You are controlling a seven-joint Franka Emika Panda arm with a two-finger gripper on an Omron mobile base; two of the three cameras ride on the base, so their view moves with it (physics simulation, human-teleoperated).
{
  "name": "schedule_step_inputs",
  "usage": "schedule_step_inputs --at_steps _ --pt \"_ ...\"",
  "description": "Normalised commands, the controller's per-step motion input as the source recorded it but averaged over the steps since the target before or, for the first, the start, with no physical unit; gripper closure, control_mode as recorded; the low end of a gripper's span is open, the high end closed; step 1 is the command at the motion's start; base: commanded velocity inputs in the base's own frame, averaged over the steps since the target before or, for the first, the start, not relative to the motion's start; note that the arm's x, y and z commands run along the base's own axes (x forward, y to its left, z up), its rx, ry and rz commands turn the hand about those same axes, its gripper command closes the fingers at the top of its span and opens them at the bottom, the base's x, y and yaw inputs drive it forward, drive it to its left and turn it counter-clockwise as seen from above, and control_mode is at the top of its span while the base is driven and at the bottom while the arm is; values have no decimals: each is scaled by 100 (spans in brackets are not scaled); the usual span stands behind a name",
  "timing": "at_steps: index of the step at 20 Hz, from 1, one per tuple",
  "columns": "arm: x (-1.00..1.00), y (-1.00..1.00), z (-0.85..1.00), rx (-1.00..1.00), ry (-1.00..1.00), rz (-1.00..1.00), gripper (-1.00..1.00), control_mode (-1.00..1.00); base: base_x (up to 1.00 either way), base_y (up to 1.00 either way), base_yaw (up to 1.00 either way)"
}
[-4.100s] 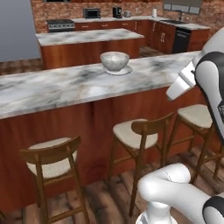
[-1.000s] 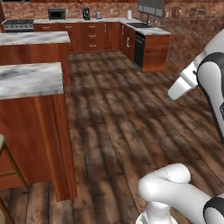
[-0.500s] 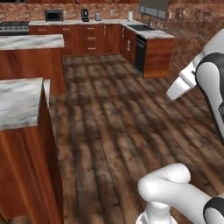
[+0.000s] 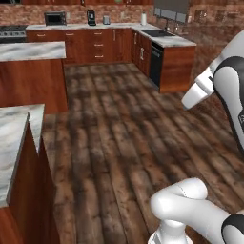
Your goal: Move the bowls from the cabinet to the plates on the dining table.
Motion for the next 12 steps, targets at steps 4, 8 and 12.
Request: schedule_step_inputs --at_steps 4,8,12 --pt "0 0 0 0 0 0 -100 100 100 -32 0" --pt "0 0 0 0 0 0 -100 100 100 -31 0" --pt "0 0 0 0 0 0 -100 100 100 -34 0"
